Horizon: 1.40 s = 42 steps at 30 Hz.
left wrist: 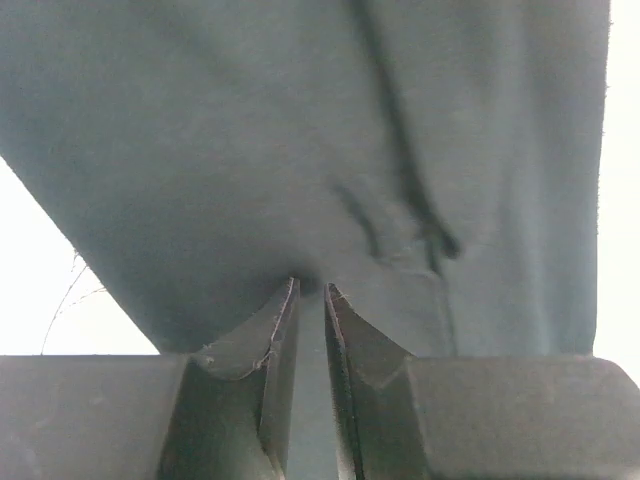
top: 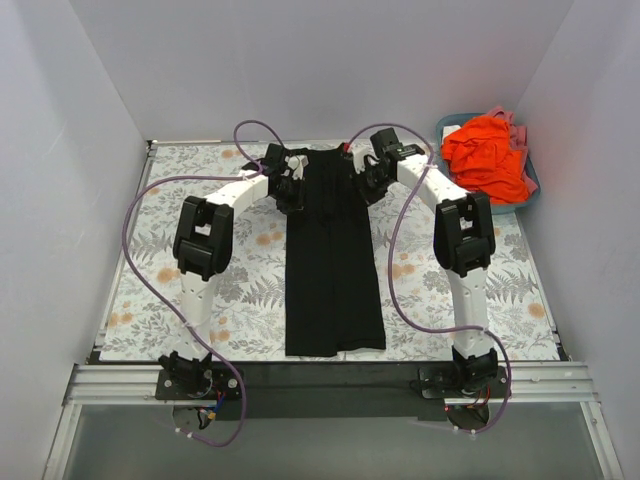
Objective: Fold and stack the t-shirts
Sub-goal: Fold the tshirt
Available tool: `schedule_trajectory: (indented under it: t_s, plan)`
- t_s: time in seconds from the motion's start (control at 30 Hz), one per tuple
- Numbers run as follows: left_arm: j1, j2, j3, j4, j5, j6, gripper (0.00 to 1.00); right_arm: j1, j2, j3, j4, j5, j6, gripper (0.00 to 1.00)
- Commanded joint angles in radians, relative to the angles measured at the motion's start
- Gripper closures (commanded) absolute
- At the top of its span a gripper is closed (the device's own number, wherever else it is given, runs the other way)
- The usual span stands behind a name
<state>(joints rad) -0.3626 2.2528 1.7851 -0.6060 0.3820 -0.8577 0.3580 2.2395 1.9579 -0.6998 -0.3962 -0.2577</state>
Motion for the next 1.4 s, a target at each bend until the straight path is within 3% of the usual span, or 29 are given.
schedule_trajectory:
  t_s: [0.0,0.3,0.53,0.7,0.77,0.83,0.9,0.97,1.0,1.23,1.3,1.37]
  plan:
    - [0.007,0.004,0.030,-0.037,-0.044,-0.029,0.85,0.012,0.015,-0.031,-0.095,-0.007,-0.031,0.91]
    - [0.048,0.132,0.129,-0.061,-0.011,-0.044,0.85,0.001,0.173,0.051,-0.113,0.026,-0.008,0.92]
    - [0.088,0.221,0.243,-0.074,0.027,-0.041,0.85,-0.025,0.291,0.241,-0.112,0.079,0.023,0.93]
    - [0.091,0.234,0.301,-0.049,0.072,0.003,0.79,-0.037,0.319,0.351,-0.109,0.083,0.012,0.91]
    - [0.091,0.234,0.396,-0.077,0.083,0.028,0.75,-0.034,0.290,0.337,-0.107,0.048,0.009,0.78]
    - [0.096,0.209,0.451,-0.095,0.095,0.057,0.60,-0.036,0.200,0.306,-0.106,0.010,-0.014,0.58]
    - [0.096,0.111,0.462,-0.069,0.103,0.083,0.47,-0.036,0.076,0.271,-0.101,-0.018,-0.061,0.48]
    - [0.096,-0.038,0.397,-0.045,0.132,0.111,0.18,-0.034,-0.006,0.257,-0.102,-0.030,-0.121,0.37]
    - [0.096,-0.102,0.354,-0.029,0.162,0.126,0.13,-0.034,-0.085,0.245,-0.102,-0.030,-0.138,0.34]
    - [0.097,-0.571,-0.096,0.161,0.248,0.130,0.11,-0.034,-0.400,0.009,-0.053,-0.006,-0.300,0.31]
    - [0.096,-0.687,-0.220,0.102,0.364,0.277,0.11,-0.034,-0.476,-0.034,-0.088,-0.021,-0.400,0.23]
    - [0.082,-0.775,-0.329,0.075,0.382,0.433,0.11,-0.033,-0.555,-0.196,-0.116,-0.055,-0.513,0.19]
